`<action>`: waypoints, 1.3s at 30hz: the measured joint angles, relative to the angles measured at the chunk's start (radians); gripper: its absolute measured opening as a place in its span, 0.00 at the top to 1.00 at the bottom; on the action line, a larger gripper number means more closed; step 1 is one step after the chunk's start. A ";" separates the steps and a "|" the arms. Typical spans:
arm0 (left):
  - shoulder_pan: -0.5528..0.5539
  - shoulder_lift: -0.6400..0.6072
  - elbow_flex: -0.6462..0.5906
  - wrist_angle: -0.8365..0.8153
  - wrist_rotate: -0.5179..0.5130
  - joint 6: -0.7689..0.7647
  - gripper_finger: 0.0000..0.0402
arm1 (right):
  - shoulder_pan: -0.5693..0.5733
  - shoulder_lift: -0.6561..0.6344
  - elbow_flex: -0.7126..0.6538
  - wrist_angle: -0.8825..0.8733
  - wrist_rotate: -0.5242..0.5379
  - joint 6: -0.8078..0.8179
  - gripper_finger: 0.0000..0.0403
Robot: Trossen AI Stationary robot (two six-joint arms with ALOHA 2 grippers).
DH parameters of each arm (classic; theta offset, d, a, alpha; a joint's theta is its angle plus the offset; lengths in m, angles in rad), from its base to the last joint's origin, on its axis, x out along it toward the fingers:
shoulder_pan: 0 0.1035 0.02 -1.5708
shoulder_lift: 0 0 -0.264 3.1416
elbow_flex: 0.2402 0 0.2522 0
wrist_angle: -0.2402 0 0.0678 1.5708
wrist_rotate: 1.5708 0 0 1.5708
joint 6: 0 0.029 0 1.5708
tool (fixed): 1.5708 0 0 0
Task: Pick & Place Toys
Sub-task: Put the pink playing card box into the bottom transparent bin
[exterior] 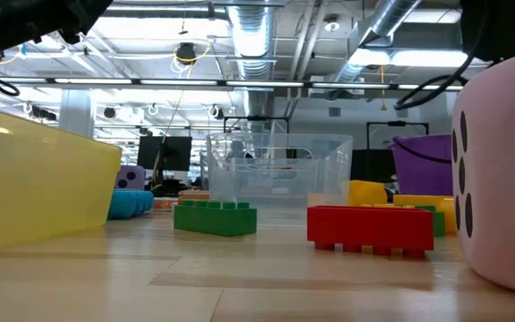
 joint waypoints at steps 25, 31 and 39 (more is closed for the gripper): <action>0.000 0.000 0.000 -0.001 -0.001 0.000 0.21 | 0.007 -0.057 0.335 -0.126 0.294 -0.237 0.85; 0.000 0.000 0.000 -0.001 0.000 0.000 0.21 | -0.011 -0.058 0.393 -0.060 0.395 -0.443 0.85; 0.000 0.000 0.000 -0.001 -0.001 0.000 0.21 | -0.100 -0.058 0.437 0.130 0.414 -0.807 0.85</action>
